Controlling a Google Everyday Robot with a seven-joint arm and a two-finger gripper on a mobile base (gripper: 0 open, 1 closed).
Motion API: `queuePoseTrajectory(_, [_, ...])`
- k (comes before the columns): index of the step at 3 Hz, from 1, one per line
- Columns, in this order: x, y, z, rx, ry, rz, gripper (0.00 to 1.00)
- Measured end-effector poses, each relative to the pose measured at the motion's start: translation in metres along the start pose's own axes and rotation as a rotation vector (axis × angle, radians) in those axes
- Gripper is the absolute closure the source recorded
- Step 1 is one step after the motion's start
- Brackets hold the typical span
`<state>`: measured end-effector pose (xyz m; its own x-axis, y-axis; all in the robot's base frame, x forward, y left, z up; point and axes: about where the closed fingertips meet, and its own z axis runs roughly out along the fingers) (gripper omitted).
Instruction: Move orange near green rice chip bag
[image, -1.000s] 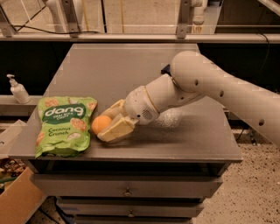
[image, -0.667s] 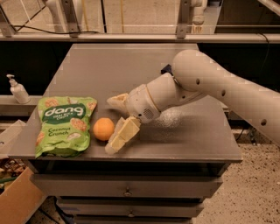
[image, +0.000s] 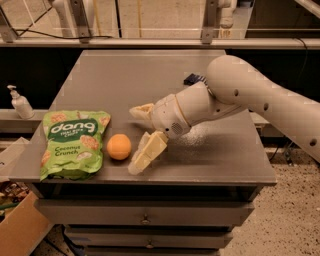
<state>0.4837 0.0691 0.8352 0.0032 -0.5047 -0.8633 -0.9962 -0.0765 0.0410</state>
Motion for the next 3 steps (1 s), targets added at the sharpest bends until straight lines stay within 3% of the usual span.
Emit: queuePoseTrajectory(3, [0.005,-0.017,-0.114,0.207,-0.114,-0.060,0.00])
